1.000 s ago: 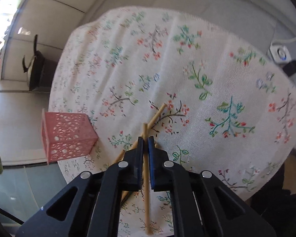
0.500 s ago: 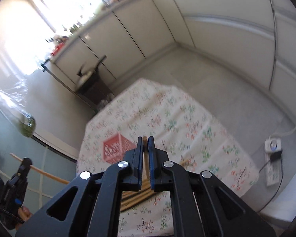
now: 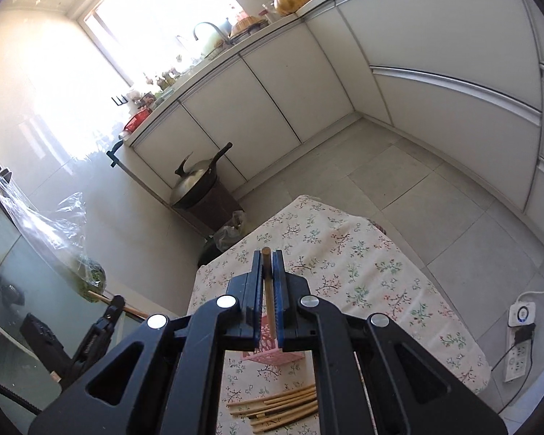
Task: Organize utensils
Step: 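Lower both held chopsticks into the pink basket and open both grippers, then move the left gripper back to the pile and grasp another chopstick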
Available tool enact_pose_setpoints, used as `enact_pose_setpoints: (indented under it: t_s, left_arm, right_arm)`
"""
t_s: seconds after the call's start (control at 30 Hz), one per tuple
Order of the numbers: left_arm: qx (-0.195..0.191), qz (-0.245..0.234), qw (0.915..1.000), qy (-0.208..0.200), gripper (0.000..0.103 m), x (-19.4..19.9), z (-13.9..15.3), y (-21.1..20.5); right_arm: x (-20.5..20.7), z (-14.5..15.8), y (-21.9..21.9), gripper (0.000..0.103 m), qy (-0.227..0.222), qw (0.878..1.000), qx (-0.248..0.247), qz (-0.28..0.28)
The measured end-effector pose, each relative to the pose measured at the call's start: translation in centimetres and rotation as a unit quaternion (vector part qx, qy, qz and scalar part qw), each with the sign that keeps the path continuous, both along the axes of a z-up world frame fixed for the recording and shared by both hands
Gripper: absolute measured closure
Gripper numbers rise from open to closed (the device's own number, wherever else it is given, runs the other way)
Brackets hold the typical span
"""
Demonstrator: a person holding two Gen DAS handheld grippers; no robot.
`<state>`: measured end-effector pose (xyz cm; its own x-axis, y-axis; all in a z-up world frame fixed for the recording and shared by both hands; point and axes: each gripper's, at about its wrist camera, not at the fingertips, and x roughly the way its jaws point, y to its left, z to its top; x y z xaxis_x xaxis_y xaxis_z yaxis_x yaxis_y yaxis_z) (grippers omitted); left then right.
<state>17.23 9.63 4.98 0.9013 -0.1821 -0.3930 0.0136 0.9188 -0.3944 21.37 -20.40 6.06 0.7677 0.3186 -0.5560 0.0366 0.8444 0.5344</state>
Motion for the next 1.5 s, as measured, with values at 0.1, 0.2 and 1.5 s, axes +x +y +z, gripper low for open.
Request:
enact_pose_setpoints:
  t_s: [0.1,0.2,1.5]
  left_arm:
    - [0.000,0.001,0.9999,0.014,0.095,1.3,-1.4,0.0]
    - [-0.007,-0.001,0.9994,0.034,0.079,1.6,-2.3,0.1]
    - [0.083,0.001,0.9965,0.012,0.025,-2.9,0.3,-3.3]
  right_arm:
    - [1.1,-0.2,1.1,0.098,0.006,1.000,-0.003,0.009]
    - [2.2,-0.4,2.3,0.098,0.012,1.000,-0.010,0.015]
    - [0.4,-4.2,7.3,0.074,-0.011,0.992,-0.126,0.013]
